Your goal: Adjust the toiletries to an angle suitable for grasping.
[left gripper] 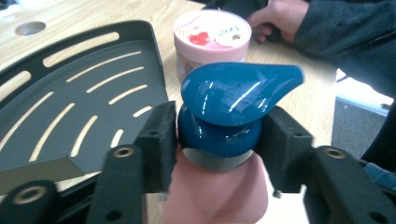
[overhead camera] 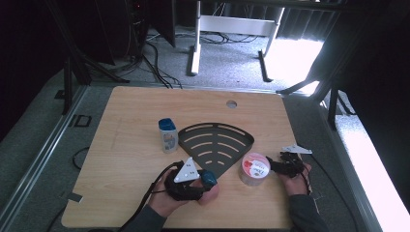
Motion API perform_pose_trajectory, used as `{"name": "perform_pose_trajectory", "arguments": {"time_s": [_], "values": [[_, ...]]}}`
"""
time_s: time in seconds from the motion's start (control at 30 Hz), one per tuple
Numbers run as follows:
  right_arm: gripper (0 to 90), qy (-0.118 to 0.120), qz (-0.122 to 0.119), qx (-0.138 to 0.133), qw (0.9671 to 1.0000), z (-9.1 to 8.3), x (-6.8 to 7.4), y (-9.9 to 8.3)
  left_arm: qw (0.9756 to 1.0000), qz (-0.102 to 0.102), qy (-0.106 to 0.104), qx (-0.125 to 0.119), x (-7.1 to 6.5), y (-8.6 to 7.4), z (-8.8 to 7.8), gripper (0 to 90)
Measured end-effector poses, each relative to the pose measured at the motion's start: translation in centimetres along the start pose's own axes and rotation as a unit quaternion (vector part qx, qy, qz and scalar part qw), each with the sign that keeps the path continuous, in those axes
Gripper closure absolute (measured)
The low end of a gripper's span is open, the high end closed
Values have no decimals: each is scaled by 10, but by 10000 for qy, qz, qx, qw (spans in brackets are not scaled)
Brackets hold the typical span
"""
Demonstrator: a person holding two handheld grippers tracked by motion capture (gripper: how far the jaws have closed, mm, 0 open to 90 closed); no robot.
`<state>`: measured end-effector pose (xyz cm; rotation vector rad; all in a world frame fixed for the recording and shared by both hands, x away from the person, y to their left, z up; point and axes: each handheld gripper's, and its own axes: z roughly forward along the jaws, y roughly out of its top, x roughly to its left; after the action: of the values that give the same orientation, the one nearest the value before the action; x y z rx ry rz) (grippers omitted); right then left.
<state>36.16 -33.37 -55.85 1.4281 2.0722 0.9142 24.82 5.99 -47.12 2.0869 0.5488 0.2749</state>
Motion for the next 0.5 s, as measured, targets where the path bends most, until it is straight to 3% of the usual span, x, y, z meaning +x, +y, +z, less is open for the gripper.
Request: {"name": "perform_pose_trajectory", "arguments": {"time_s": [0.27, 0.5], "values": [[298, 1, 2, 2, 10000, 0, 0, 0, 9999, 41, -106, 96, 3, 0, -5, 523], [298, 3, 0, 2, 10000, 0, 0, 0, 9997, -37, -159, 163, 10, -1, -13, 522]]}}
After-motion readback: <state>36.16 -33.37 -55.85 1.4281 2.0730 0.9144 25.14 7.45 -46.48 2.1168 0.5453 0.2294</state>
